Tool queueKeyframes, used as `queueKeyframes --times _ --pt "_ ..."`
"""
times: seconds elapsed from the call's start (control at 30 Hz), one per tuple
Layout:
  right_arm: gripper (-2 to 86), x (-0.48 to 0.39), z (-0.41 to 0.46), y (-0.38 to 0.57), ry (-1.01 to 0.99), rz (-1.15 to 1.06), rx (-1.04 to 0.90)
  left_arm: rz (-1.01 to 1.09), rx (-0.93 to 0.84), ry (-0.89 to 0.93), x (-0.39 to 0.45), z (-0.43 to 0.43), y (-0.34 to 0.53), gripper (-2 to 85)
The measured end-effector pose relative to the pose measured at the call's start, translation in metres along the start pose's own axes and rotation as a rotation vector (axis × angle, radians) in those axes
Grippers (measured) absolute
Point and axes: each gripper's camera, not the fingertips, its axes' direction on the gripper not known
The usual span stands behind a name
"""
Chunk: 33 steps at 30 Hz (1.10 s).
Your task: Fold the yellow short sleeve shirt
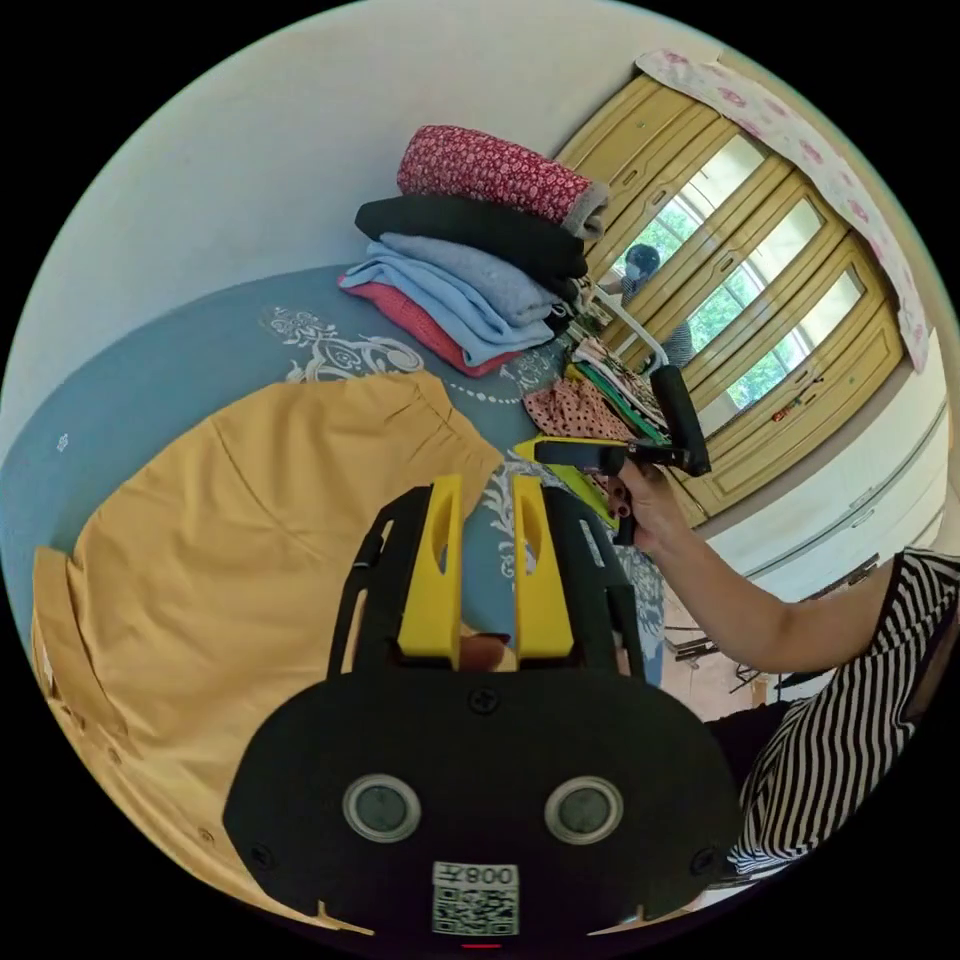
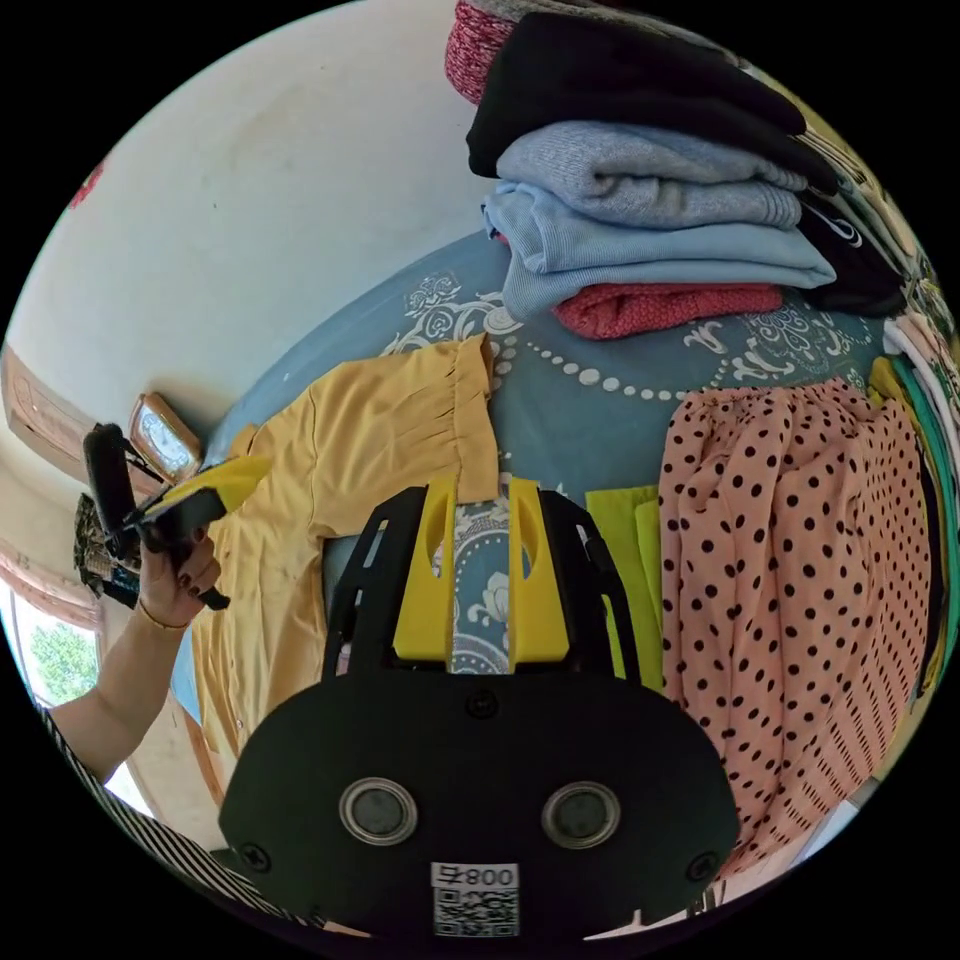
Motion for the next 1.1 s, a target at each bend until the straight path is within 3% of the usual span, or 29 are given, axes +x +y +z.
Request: queueKeyframes --times 0.17,0.5,0.67,1.1 --pt "8.4 -0.018 0.013 -0.004 0.065 0.006 -0.036 0.013 -0.055 -0.063 -0.009 0.075 -0.098 8.9" --pt "6.6 -0.060 0.002 0.011 0.092 -0.068 0.006 0.034 -0.153 -0.266 0.003 0.162 -0.199 9.6" --pt "4.1 -0.081 -0.004 0.022 0.151 -0.096 0.028 0.052 -0.229 -0.451 0.010 0.185 -0.225 3.8" --pt "0.2 -0.110 -0.046 0.047 0.022 -0.117 0.131 -0.102 0.000 -0.199 -0.019 0.088 -0.261 0.6"
